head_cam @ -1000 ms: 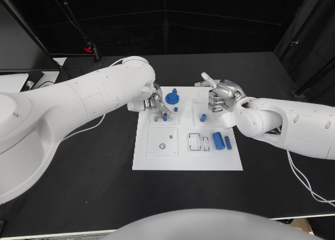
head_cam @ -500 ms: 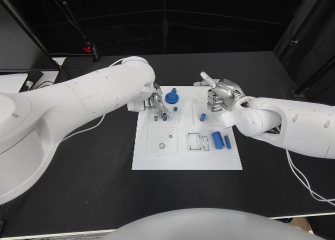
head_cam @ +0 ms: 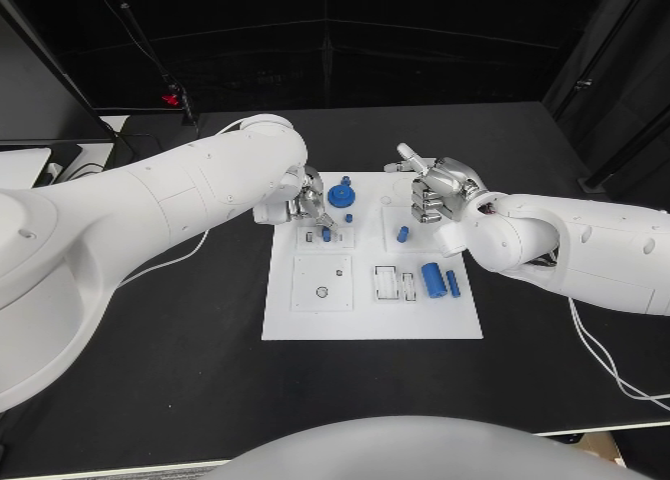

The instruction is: Assemble the parts on the task board

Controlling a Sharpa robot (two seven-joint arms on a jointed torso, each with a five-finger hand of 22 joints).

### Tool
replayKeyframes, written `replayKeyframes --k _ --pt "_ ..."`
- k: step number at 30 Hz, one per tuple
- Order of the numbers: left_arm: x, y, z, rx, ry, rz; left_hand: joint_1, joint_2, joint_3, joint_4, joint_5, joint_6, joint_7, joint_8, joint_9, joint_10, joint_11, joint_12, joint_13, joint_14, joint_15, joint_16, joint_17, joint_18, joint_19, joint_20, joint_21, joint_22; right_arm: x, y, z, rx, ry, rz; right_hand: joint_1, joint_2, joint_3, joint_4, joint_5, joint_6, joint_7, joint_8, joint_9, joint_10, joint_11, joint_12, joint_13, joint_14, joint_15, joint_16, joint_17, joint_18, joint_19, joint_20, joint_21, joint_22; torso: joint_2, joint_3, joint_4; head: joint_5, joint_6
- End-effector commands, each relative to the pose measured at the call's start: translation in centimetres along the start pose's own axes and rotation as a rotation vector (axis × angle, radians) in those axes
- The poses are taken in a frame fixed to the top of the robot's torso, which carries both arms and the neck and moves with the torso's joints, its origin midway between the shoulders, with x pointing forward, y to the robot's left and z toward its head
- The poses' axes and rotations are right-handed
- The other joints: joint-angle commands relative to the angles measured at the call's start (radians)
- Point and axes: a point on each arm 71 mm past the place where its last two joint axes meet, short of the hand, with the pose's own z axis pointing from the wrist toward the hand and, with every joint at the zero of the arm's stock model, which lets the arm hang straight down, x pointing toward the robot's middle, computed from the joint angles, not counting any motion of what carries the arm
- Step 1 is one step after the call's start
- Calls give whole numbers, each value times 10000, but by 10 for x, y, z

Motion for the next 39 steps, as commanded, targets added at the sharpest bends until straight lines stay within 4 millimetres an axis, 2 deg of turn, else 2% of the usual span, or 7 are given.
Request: replayKeyframes --k 1,5,14,22,26,30,39 --pt "1 -1 1 256 5 -233 433 84 251 -105 290 -23 -55 -43 3 1027 -62 -19 2608 1048 -91 8 2634 -65 1043 -60 32 2634 1 2 0 -89 6 10 55 56 58 9 61 -73 590 38 -16 1058 28 25 2632 1038 -13 25 2635 37 713 -48 -32 2464 0 10 19 -10 -3" --pt "1 -1 1 390 -45 -328 682 -66 695 -273 660 -49 -24 -21 36 1027 -36 -19 2608 1048 -79 8 2634 -65 1043 -58 32 2634 0 2 0 -89 -3 7 55 56 58 9 61 -73 590 38 -16 1058 28 25 2632 1038 -13 25 2635 37 713 -48 -32 2464 -2 6 18 -5 -6" --pt "0 1 0 709 -193 -594 832 -469 1699 -495 1112 -95 75 58 119 1027 54 -19 2608 1048 -10 8 2634 -65 1043 -12 32 2634 -2 2 0 -84 -57 -10 55 56 58 9 61 -73 590 38 -16 1058 28 25 2632 1038 -13 25 2635 37 713 -48 -32 2464 -10 9 30 -3 -24" --pt "2 4 -1 774 -369 -786 760 -606 1975 -507 1187 -83 89 101 152 1027 69 -19 2608 1048 7 8 2634 -65 1043 5 32 2634 -5 1 0 -74 -116 -28 60 56 65 9 63 -75 590 46 -16 1058 28 25 2632 1038 -13 25 2635 37 713 -47 -32 2463 -22 21 52 27 -32" --pt "2 6 -4 892 -547 -1115 717 -653 2050 -494 1183 -59 88 131 170 1027 68 -19 2608 1048 9 8 2634 -65 1043 9 32 2634 -7 1 0 -73 -162 -43 60 56 65 9 63 -75 590 46 -16 1058 28 25 2632 1038 -13 25 2635 37 713 -47 -32 2463 -34 38 102 25 -45" --pt "4 11 -6 1048 -777 -1412 590 -718 2104 -411 1163 -46 84 166 193 1027 68 -19 2608 1048 11 8 2634 -65 1043 14 32 2634 -9 1 0 -80 -176 -48 60 56 65 9 63 -75 590 46 -16 1058 28 25 2632 1038 -13 25 2635 37 713 -47 -32 2463 -27 21 67 62 -47" --pt "5 27 -13 1280 -1588 -2266 592 -795 2272 -428 1269 -5 55 249 244 1027 44 -19 2608 1048 -2 8 2634 -65 1043 13 32 2634 -13 0 0 -80 -244 -70 60 56 65 9 63 -75 590 46 -16 1058 28 25 2632 1038 -13 25 2635 37 713 -47 -32 2463 -28 21 72 136 -65"
